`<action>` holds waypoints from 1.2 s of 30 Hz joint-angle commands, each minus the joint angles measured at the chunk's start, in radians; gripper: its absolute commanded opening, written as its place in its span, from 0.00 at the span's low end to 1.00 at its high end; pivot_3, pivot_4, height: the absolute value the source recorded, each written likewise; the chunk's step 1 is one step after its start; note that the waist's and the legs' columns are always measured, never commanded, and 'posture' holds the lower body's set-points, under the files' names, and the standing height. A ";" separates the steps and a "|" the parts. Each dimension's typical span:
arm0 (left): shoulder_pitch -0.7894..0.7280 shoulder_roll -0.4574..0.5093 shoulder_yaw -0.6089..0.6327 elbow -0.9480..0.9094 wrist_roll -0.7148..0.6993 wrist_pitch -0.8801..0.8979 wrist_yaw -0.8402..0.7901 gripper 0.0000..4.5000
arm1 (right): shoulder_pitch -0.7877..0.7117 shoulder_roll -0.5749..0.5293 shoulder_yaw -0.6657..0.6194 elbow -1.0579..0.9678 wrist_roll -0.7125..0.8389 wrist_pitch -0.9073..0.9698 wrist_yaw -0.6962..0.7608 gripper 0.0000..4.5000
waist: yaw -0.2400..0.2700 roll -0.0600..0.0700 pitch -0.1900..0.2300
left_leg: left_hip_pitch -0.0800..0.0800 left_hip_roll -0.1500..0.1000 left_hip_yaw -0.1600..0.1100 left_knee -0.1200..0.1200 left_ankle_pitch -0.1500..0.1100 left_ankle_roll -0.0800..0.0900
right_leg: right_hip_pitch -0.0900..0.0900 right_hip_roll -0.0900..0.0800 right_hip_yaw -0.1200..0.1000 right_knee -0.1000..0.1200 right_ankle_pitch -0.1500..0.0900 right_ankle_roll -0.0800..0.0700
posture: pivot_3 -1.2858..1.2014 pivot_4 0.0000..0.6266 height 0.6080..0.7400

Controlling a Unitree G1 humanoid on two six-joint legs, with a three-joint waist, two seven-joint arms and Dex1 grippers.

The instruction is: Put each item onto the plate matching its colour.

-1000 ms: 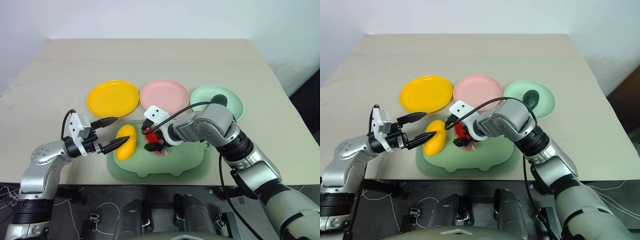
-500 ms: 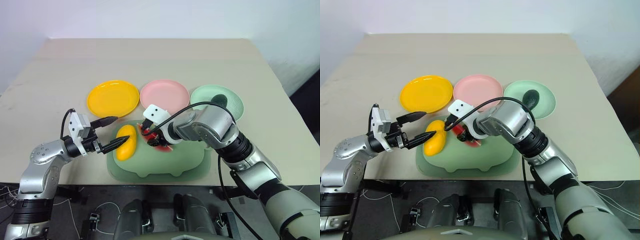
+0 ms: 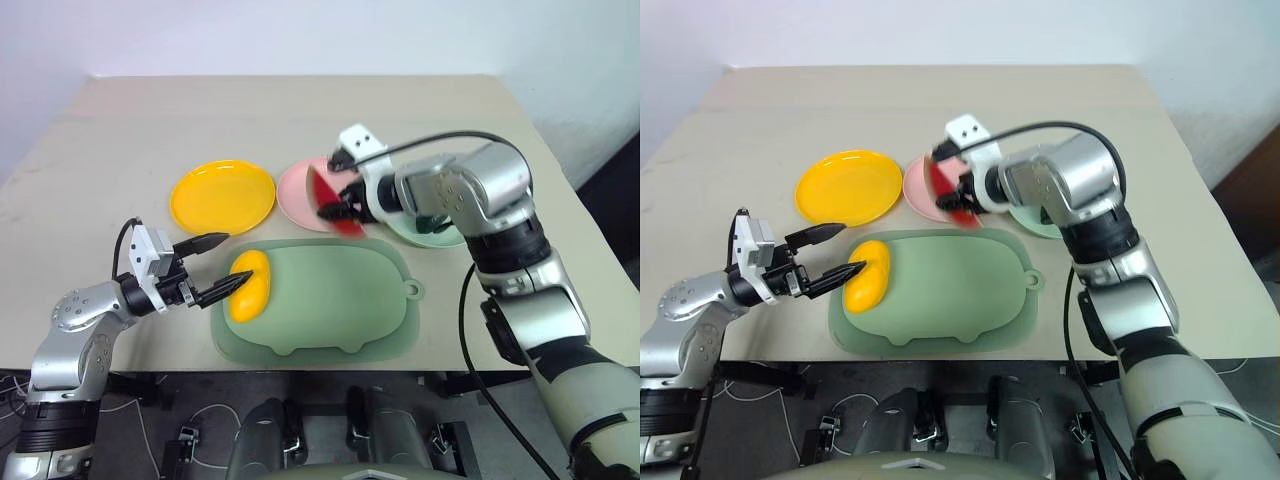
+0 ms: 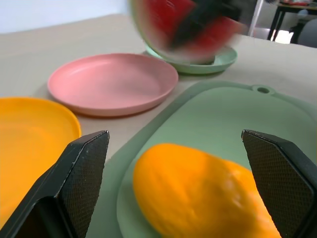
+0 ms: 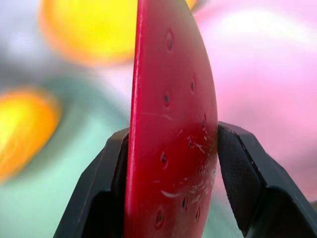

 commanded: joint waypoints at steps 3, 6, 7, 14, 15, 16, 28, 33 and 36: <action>0.020 0.005 0.030 -0.059 -0.016 -0.007 0.019 1.00 | -0.102 0.094 0.001 0.359 -0.139 -0.305 0.069 0.49 | -0.001 0.000 0.000 | 0.000 0.000 0.000 -0.001 0.000 0.000 | 0.000 0.000 0.000 0.000 0.000 0.000 | 0.52 0.24 0.67; 0.031 0.008 0.035 -0.080 -0.021 0.002 0.030 1.00 | -0.152 0.150 -0.014 0.537 -0.196 -0.416 0.077 0.49 | -0.004 0.001 0.000 | 0.000 0.000 0.001 -0.001 0.000 0.000 | -0.001 0.001 0.000 0.001 0.000 0.000 | 0.52 0.24 0.67; 0.034 0.009 0.036 -0.086 -0.022 0.006 0.035 1.00 | -0.165 0.167 -0.021 0.589 -0.211 -0.446 0.077 0.49 | -0.005 0.001 0.001 | 0.000 0.000 0.001 -0.001 0.001 0.000 | -0.001 0.001 0.000 0.001 0.000 0.000 | 0.52 0.24 0.67; 0.038 0.020 0.042 -0.111 -0.027 0.025 0.056 1.00 | -0.211 0.237 -0.072 0.792 -0.290 -0.580 0.051 0.77 | -0.012 0.001 0.001 | 0.000 0.000 0.001 -0.001 0.001 -0.001 | -0.001 0.000 0.001 0.002 0.000 0.000 | 0.52 0.24 0.67; 0.038 0.021 0.044 -0.111 -0.029 0.026 0.057 1.00 | -0.216 0.238 -0.079 0.798 -0.295 -0.585 0.055 0.84 | -0.014 0.001 0.001 | 0.000 0.000 0.001 -0.001 0.001 -0.001 | -0.001 0.000 0.001 0.002 0.000 0.000 | 0.52 0.24 0.67; 0.038 0.023 0.045 -0.113 -0.030 0.028 0.058 1.00 | -0.221 0.238 -0.086 0.801 -0.301 -0.589 0.061 0.91 | -0.015 0.001 0.001 | 0.000 0.000 0.001 -0.001 0.001 -0.001 | -0.001 0.000 0.001 0.002 0.000 0.000 | 0.52 0.24 0.67; 0.048 0.025 0.059 -0.119 -0.039 0.036 0.057 1.00 | -0.114 0.098 -0.171 0.331 -0.252 -0.394 0.194 1.00 | -0.021 0.001 0.000 | 0.001 0.000 0.000 -0.001 0.001 -0.001 | -0.001 0.000 0.001 0.002 0.000 0.000 | 0.52 0.24 0.67; 0.051 0.022 0.055 -0.132 -0.044 0.043 0.058 1.00 | 0.145 0.015 -0.234 -0.191 -0.149 -0.244 0.210 1.00 | -0.014 0.000 0.000 | 0.001 0.000 -0.002 -0.002 0.001 -0.001 | 0.001 -0.001 0.001 0.001 0.000 0.000 | 0.52 0.24 0.67; 0.052 0.021 0.061 -0.135 -0.051 0.050 0.058 1.00 | 0.284 -0.001 -0.296 -0.433 -0.066 -0.219 0.214 1.00 | -0.014 0.000 0.000 | 0.002 0.000 -0.001 -0.001 0.001 -0.001 | 0.000 -0.001 0.001 0.002 0.000 0.000 | 0.52 0.24 0.67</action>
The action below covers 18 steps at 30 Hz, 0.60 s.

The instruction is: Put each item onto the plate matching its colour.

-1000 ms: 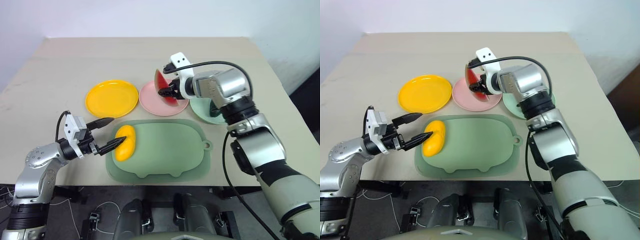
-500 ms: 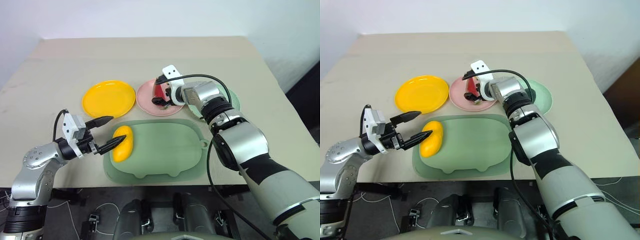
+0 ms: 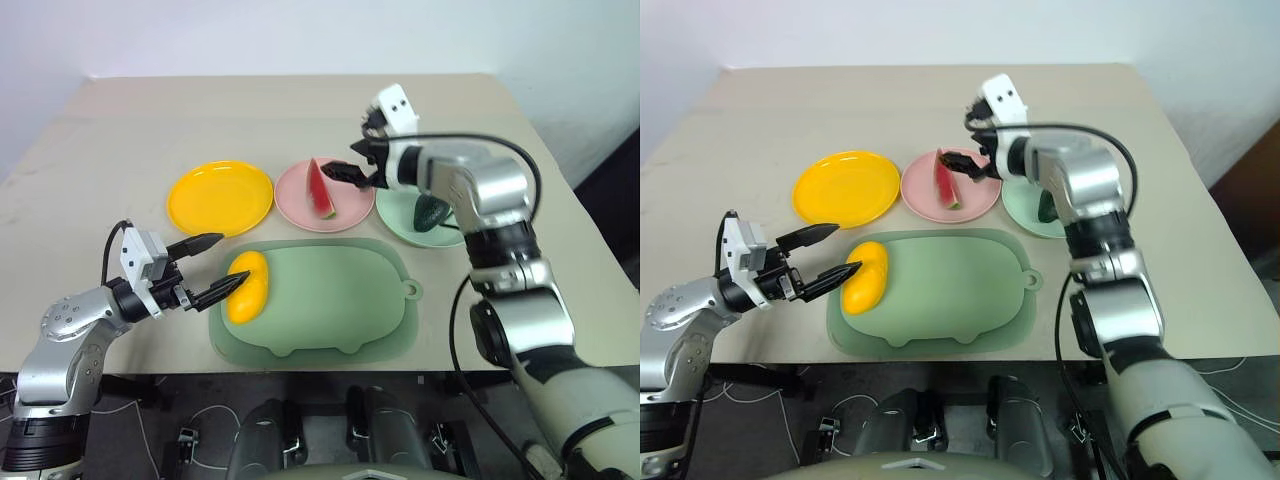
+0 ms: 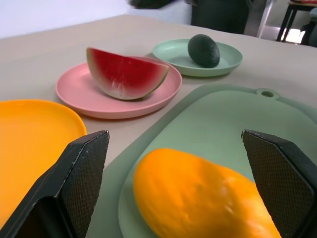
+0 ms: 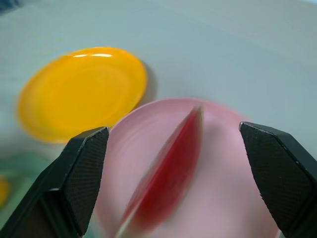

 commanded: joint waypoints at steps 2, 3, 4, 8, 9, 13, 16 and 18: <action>0.004 0.004 0.024 -0.044 -0.029 0.006 0.007 1.00 | 0.159 -0.034 -0.101 -0.374 0.136 0.009 0.019 1.00 | 0.001 0.000 0.000 | 0.001 0.000 0.000 0.000 0.000 0.000 | 0.000 0.000 0.000 0.000 0.000 0.000 | 0.52 0.24 0.67; 0.010 0.003 0.023 -0.052 -0.030 0.010 0.012 1.00 | 0.209 -0.041 -0.111 -0.426 0.152 -0.003 0.021 1.00 | 0.002 0.000 0.000 | 0.001 0.000 0.000 -0.001 0.000 0.000 | 0.000 0.001 0.000 0.000 0.000 0.000 | 0.52 0.24 0.67; 0.015 0.002 0.023 -0.060 -0.033 0.014 0.018 1.00 | 0.247 -0.048 -0.117 -0.464 0.172 0.003 0.024 1.00 | 0.004 0.000 0.000 | 0.001 0.000 0.000 -0.001 0.000 0.000 | 0.001 0.001 0.000 0.000 0.000 0.000 | 0.52 0.24 0.67; 0.039 -0.012 0.024 -0.109 -0.053 0.049 0.065 1.00 | 0.372 -0.068 -0.102 -0.569 0.215 0.041 0.006 1.00 | 0.014 0.000 0.000 | 0.003 0.000 0.000 -0.001 0.000 0.000 | 0.002 0.000 0.000 -0.001 0.000 0.000 | 0.52 0.24 0.67; 0.046 -0.016 0.025 -0.122 -0.056 0.055 0.075 1.00 | 0.383 -0.070 -0.094 -0.574 0.216 0.042 -0.002 1.00 | 0.015 0.000 0.000 | 0.003 0.000 0.000 -0.001 0.000 0.000 | 0.003 0.000 0.000 -0.001 0.000 0.000 | 0.52 0.24 0.67; 0.082 -0.034 0.033 -0.192 -0.073 0.097 0.147 1.00 | 0.392 -0.083 -0.102 -0.581 0.249 0.057 -0.005 1.00 | 0.017 0.000 0.000 | 0.003 0.000 0.000 -0.001 0.000 -0.001 | 0.003 0.000 0.000 -0.002 0.000 0.000 | 0.52 0.24 0.67; 0.114 -0.040 0.053 -0.245 -0.097 0.151 0.213 1.00 | 0.399 -0.103 -0.111 -0.596 0.294 0.047 0.022 1.00 | 0.018 -0.001 0.000 | 0.003 0.000 0.000 -0.001 0.000 0.000 | 0.003 0.000 0.000 -0.002 0.000 0.000 | 0.52 0.24 0.67; 0.157 -0.051 0.053 -0.315 -0.105 0.207 0.295 1.00 | 0.435 -0.140 -0.128 -0.623 0.360 0.040 0.100 1.00 | 0.019 -0.001 0.000 | 0.003 0.000 0.000 -0.001 0.000 0.000 | 0.003 0.000 0.000 -0.002 0.000 0.000 | 0.52 0.24 0.67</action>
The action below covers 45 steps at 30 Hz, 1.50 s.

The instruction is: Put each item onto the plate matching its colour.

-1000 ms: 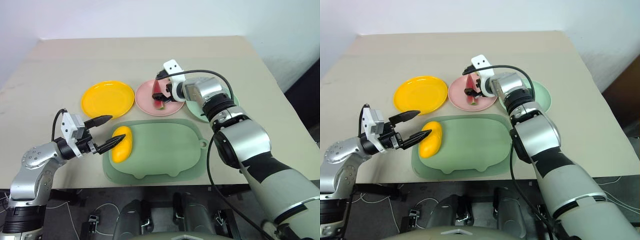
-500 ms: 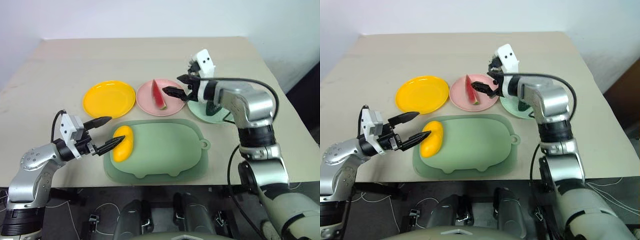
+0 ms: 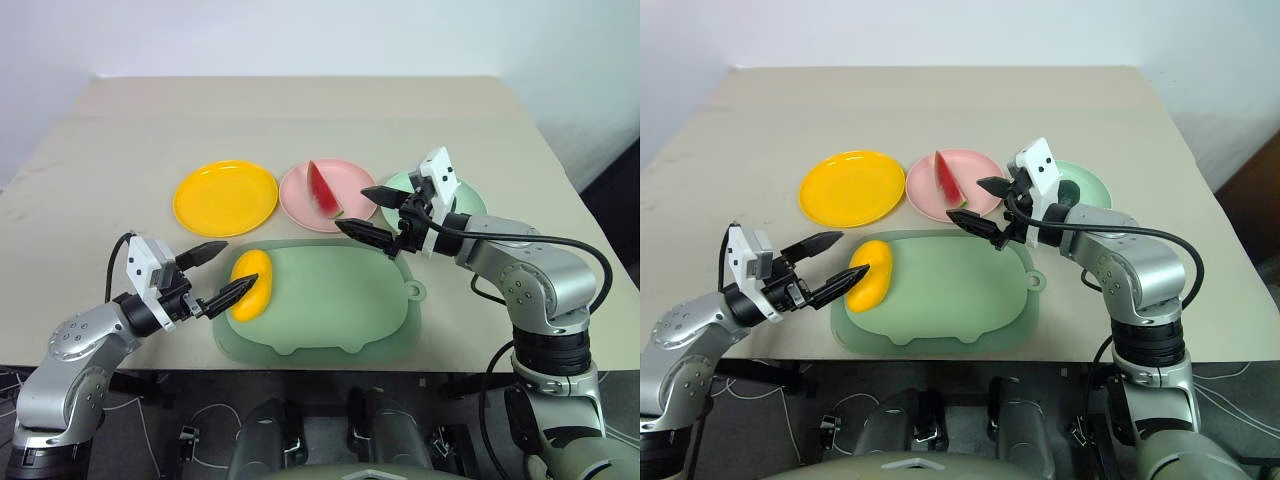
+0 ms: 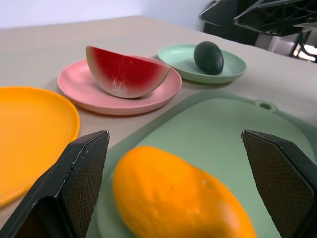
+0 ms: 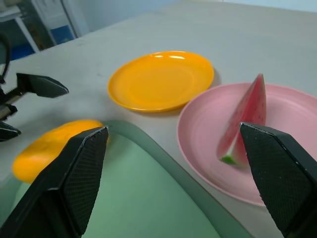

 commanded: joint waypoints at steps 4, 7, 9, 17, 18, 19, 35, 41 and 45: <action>0.072 -0.053 0.048 -0.188 -0.071 0.143 0.233 1.00 | 0.094 -0.070 -0.002 -0.095 0.116 -0.053 0.123 1.00 | 0.004 0.000 0.000 | 0.001 0.000 -0.001 0.000 0.000 0.001 | 0.003 0.000 0.000 -0.001 0.000 0.000 | 0.52 0.24 0.67; 0.059 -0.071 0.034 -0.211 -0.084 0.175 0.281 1.00 | 0.104 -0.059 0.032 -0.085 0.102 -0.079 0.108 1.00 | 0.005 0.000 0.000 | 0.002 0.000 -0.002 0.001 0.000 0.001 | 0.004 0.000 -0.001 -0.002 -0.001 0.001 | 0.52 0.24 0.67; 0.039 -0.081 0.038 -0.203 -0.094 0.177 0.298 1.00 | 0.101 -0.052 0.044 -0.079 0.100 -0.087 0.093 1.00 | 0.007 0.000 0.000 | 0.002 0.000 -0.002 0.001 0.000 0.001 | 0.005 0.000 -0.001 -0.002 -0.001 0.001 | 0.52 0.24 0.67; -0.092 -0.058 0.028 0.009 -0.127 0.268 0.281 1.00 | 0.088 -0.052 0.041 -0.043 0.079 -0.127 0.037 1.00 | 0.028 0.000 0.000 | 0.002 0.000 -0.002 0.001 0.000 0.001 | 0.005 0.001 -0.001 -0.002 0.000 0.000 | 0.52 0.24 0.67; -0.094 -0.055 0.030 0.031 -0.127 0.275 0.273 1.00 | 0.087 -0.051 0.044 -0.044 0.078 -0.128 0.034 1.00 | 0.028 0.000 0.000 | 0.002 0.000 -0.002 0.001 0.000 0.001 | 0.005 0.001 -0.001 -0.002 0.000 0.000 | 0.52 0.24 0.67; -0.094 -0.050 0.031 0.049 -0.120 0.280 0.269 1.00 | 0.087 -0.050 0.047 -0.045 0.078 -0.129 0.030 1.00 | 0.028 0.000 0.000 | 0.002 0.000 -0.002 0.001 0.000 0.001 | 0.005 0.001 -0.001 -0.002 0.000 0.000 | 0.52 0.24 0.67; -0.051 -0.109 -0.041 -0.056 -0.171 0.290 0.206 1.00 | 0.106 -0.059 0.076 -0.059 0.059 -0.130 -0.028 1.00 | 0.030 -0.001 0.000 | 0.002 -0.001 -0.003 0.002 0.000 0.000 | 0.005 0.000 -0.001 -0.003 -0.002 -0.002 | 0.52 0.24 0.67; -0.167 -0.137 -0.105 0.002 -0.153 0.356 0.284 1.00 | 0.093 -0.067 0.074 -0.043 0.053 -0.125 -0.039 1.00 | 0.029 -0.001 0.000 | 0.002 -0.001 -0.003 0.002 0.000 0.001 | 0.006 0.000 -0.001 -0.002 0.000 0.000 | 0.52 0.24 0.67; -0.204 -0.126 -0.145 0.021 -0.126 0.395 0.300 1.00 | 0.086 -0.069 0.073 -0.035 0.048 -0.113 -0.053 1.00 | 0.030 -0.001 0.000 | 0.002 -0.001 -0.003 0.002 0.000 0.001 | 0.006 0.001 -0.001 -0.002 0.000 0.000 | 0.52 0.24 0.67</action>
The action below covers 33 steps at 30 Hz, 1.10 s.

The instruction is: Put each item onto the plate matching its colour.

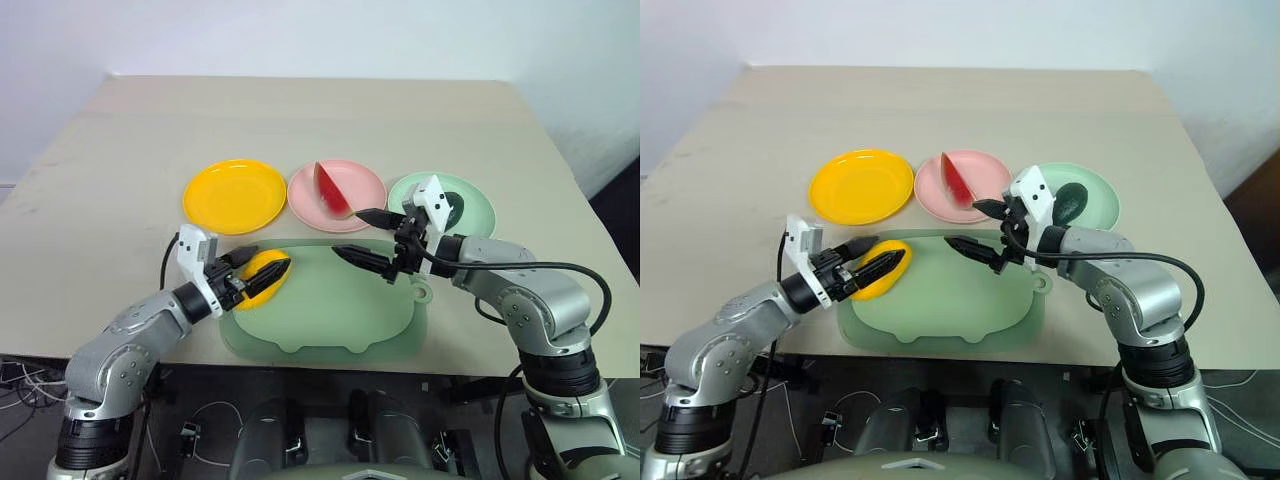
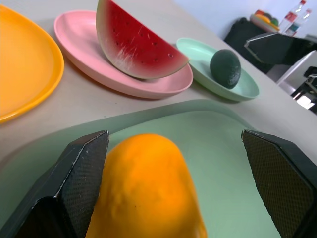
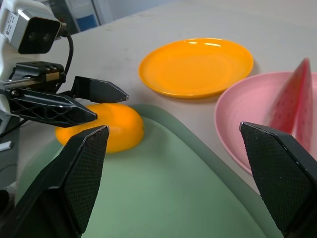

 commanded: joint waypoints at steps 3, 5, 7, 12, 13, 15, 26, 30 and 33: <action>-0.011 0.075 -0.026 0.027 0.042 0.052 -0.023 1.00 | -0.025 -0.006 -0.012 -0.005 0.001 0.012 -0.024 1.00 | 0.000 0.000 0.000 | 0.001 0.000 0.000 0.000 0.000 0.000 | 0.001 0.000 0.000 0.000 0.000 0.000 | 0.52 0.24 0.67; -0.010 0.110 -0.035 0.038 0.062 0.047 -0.049 1.00 | -0.026 -0.006 -0.011 -0.004 -0.001 0.016 -0.031 1.00 | 0.000 0.000 0.000 | 0.001 0.000 0.000 0.000 0.000 0.000 | 0.000 0.000 0.000 0.000 0.000 0.000 | 0.52 0.24 0.67; -0.008 0.135 -0.043 0.051 0.086 0.033 -0.077 1.00 | -0.028 -0.004 -0.011 -0.004 -0.003 0.021 -0.038 1.00 | 0.000 0.000 0.000 | 0.000 0.000 0.000 0.000 0.000 0.000 | 0.000 0.000 0.000 0.000 0.000 0.000 | 0.52 0.24 0.67; 0.039 0.177 -0.050 0.102 0.157 -0.072 -0.181 1.00 | -0.031 -0.004 -0.016 -0.001 -0.008 0.024 -0.051 1.00 | -0.003 0.000 0.000 | 0.000 0.000 0.000 0.000 0.000 0.000 | -0.001 0.000 0.000 0.000 -0.001 -0.002 | 0.52 0.24 0.67; 0.052 0.179 -0.048 0.109 0.162 -0.085 -0.198 1.00 | -0.031 -0.004 -0.017 0.000 -0.008 0.024 -0.054 1.00 | -0.004 0.000 0.000 | 0.000 0.000 0.000 0.000 0.000 0.000 | -0.001 0.000 0.000 0.000 -0.001 -0.002 | 0.52 0.24 0.67; 0.095 0.172 -0.056 0.076 0.177 -0.106 -0.199 1.00 | -0.031 -0.004 -0.018 0.000 -0.007 0.025 -0.058 1.00 | -0.003 0.000 0.000 | -0.001 0.000 0.000 0.000 0.000 0.000 | -0.002 0.000 0.000 0.000 -0.001 -0.002 | 0.52 0.24 0.67; 0.089 0.151 -0.055 0.016 0.164 -0.102 -0.207 0.63 | -0.027 -0.009 -0.011 -0.001 -0.014 0.021 -0.067 1.00 | 0.000 0.000 0.000 | -0.001 0.000 0.000 0.000 0.000 0.000 | -0.002 -0.001 0.000 -0.001 -0.002 -0.003 | 0.52 0.24 0.67; 0.024 0.127 -0.055 -0.029 0.136 -0.047 -0.161 0.63 | -0.026 -0.010 -0.006 0.000 -0.022 0.015 -0.062 1.00 | 0.000 0.000 0.000 | -0.001 0.000 0.000 0.000 0.000 0.000 | -0.002 -0.001 0.000 -0.001 -0.002 -0.003 | 0.52 0.24 0.67; -0.006 0.141 0.005 -0.053 0.120 -0.041 -0.145 0.63 | -0.024 -0.014 -0.001 -0.002 -0.024 0.008 -0.053 1.00 | -0.001 0.000 0.000 | -0.001 0.000 0.000 0.000 0.000 0.000 | -0.002 -0.001 0.000 -0.001 0.000 -0.001 | 0.52 0.24 0.67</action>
